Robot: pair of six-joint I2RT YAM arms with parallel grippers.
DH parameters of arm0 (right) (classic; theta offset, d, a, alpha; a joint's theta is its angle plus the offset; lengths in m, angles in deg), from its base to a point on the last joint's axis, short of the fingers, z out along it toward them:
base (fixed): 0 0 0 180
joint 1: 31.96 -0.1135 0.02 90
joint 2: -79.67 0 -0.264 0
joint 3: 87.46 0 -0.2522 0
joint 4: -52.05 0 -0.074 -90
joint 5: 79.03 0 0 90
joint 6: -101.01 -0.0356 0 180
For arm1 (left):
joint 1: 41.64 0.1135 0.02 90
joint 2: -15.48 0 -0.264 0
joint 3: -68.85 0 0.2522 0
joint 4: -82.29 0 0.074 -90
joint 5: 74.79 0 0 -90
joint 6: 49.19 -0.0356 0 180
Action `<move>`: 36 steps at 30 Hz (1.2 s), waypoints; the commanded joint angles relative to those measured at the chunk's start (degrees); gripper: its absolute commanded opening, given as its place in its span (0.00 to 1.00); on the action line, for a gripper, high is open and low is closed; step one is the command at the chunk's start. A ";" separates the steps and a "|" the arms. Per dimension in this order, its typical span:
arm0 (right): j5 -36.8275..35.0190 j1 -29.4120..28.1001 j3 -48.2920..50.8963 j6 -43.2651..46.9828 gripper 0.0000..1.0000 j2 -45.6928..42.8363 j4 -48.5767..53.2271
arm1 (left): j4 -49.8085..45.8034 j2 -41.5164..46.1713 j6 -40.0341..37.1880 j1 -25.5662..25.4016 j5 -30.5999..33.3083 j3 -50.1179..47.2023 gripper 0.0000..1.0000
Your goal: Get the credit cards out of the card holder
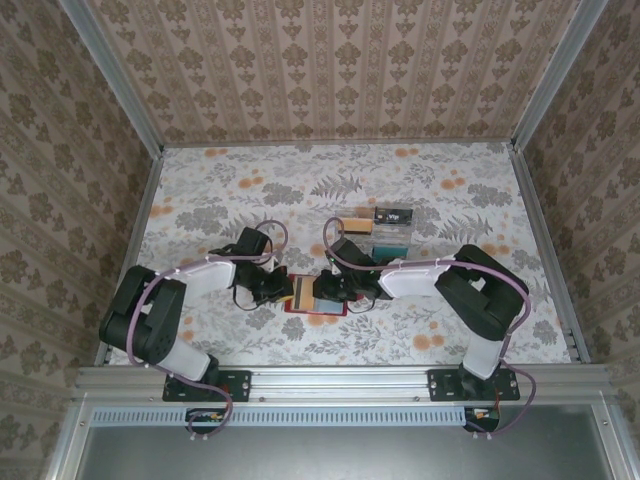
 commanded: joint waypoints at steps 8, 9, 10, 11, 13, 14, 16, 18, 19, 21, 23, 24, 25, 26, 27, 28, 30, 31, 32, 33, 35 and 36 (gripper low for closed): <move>2.08 -0.28 -1.64 -1.65 0.18 1.80 -1.60 | -0.36 -1.66 1.04 -1.01 1.36 -1.21 0.00; 2.26 -0.32 -1.69 -1.65 0.18 1.95 -1.75 | -0.36 -1.66 1.11 -1.08 1.40 -1.24 0.00; 2.41 -0.31 -1.82 -1.59 0.17 2.11 -1.87 | -0.31 -1.60 1.20 -1.21 1.42 -1.28 0.00; 2.63 -0.33 -1.90 -1.65 0.16 2.21 -2.05 | -0.29 -1.59 1.17 -1.24 1.45 -1.26 0.00; 2.80 -0.31 -1.92 -1.82 0.13 2.51 -2.23 | -0.31 -1.59 1.21 -1.33 1.40 -1.26 0.00; 2.82 -0.29 -1.76 -1.98 0.12 2.45 -2.28 | -0.37 -1.57 1.21 -1.39 1.41 -1.24 0.00; 2.83 -0.27 -1.29 -2.18 0.08 2.24 -2.74 | -0.40 -1.46 1.25 -1.41 1.51 -1.18 0.00; 2.78 -0.19 -1.15 -2.14 0.00 1.95 -2.69 | -0.64 -1.22 1.31 -1.47 1.72 -1.19 0.00; 2.80 -0.10 -0.93 -2.12 0.00 1.72 -2.71 | -0.89 -1.20 1.38 -1.44 1.80 -1.10 0.00; 2.64 0.22 -0.01 -2.18 0.00 0.86 -2.93 | -1.46 -0.84 1.43 -1.36 2.40 -1.08 0.00; 2.41 0.66 1.04 -2.16 0.00 -0.31 -3.02 | -1.90 -0.39 1.59 -1.21 2.98 -1.17 0.00; 2.33 0.94 1.63 -2.18 0.00 -0.84 -3.04 | -2.01 -0.23 1.60 -1.03 3.14 -1.37 0.00; 2.31 1.23 2.29 -2.13 0.00 -1.55 -3.16 | -2.06 -0.02 1.64 -0.90 3.24 -1.43 0.00; 2.32 1.39 2.74 -2.06 0.00 -2.04 -3.17 | -2.08 0.18 1.65 -0.72 3.29 -1.61 0.00; 2.27 1.59 3.22 -2.07 0.00 -2.58 -3.06 | -2.10 0.22 1.68 -0.59 3.25 -1.56 0.00; 2.24 1.65 3.63 -2.07 0.00 -2.98 -3.07 | -2.14 0.22 1.64 -0.54 3.28 -1.53 0.00; 2.19 1.83 4.18 -2.01 0.00 -3.54 -2.91 | -2.15 0.15 1.55 -0.53 3.16 -1.44 0.00; 2.20 1.92 4.40 -1.99 0.00 -3.73 -2.91 | -2.13 0.18 1.60 -0.52 3.16 -1.43 0.00; 2.08 1.97 4.49 -2.00 0.00 -3.88 -3.00 | -2.07 0.10 1.61 -0.53 3.17 -1.43 0.00; 2.26 1.92 4.51 -2.00 0.00 -3.93 -3.10 | -2.04 0.17 1.58 -0.53 3.08 -1.44 0.00; 2.82 1.93 4.20 -2.09 0.00 -3.60 -3.76 | -1.71 0.02 1.59 -0.53 2.81 -1.44 0.00; 3.29 1.96 3.76 -2.15 0.02 -3.37 -4.26 | -1.57 -0.05 1.56 -0.55 2.55 -1.44 0.00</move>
